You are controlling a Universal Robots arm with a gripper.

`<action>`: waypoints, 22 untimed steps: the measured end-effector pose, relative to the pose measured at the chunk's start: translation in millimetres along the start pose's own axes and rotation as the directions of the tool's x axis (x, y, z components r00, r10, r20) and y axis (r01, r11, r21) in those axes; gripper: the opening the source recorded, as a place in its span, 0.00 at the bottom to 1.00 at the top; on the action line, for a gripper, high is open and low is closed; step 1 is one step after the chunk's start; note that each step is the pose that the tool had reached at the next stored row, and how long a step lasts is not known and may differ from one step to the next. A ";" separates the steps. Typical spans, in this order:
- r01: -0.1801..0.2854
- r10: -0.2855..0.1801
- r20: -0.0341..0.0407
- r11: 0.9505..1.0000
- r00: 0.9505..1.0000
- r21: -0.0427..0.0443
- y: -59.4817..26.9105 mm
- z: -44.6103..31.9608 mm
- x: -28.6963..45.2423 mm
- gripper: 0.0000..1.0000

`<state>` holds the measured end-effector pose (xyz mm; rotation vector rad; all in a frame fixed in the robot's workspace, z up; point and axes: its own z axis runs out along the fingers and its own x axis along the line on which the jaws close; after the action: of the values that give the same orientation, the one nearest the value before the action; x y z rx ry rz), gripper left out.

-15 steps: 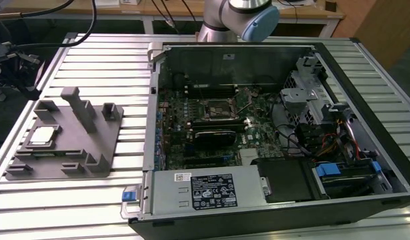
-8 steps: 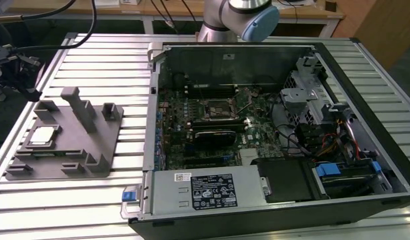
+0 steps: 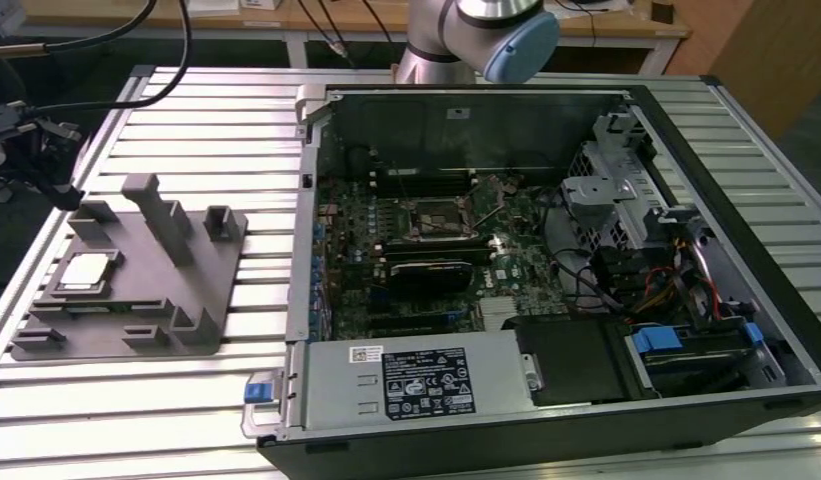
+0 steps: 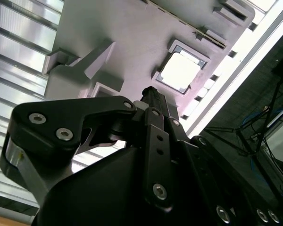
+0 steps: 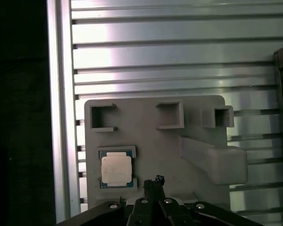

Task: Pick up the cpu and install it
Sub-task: 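Pick up the cpu and move it towards the insertion slot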

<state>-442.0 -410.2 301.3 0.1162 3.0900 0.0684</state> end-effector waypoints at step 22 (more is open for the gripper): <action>0.000 0.000 0.000 1.000 1.000 0.000 -6.7 23.8 20.7 0.11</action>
<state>-462.0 -414.3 276.3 0.1164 3.0901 0.0684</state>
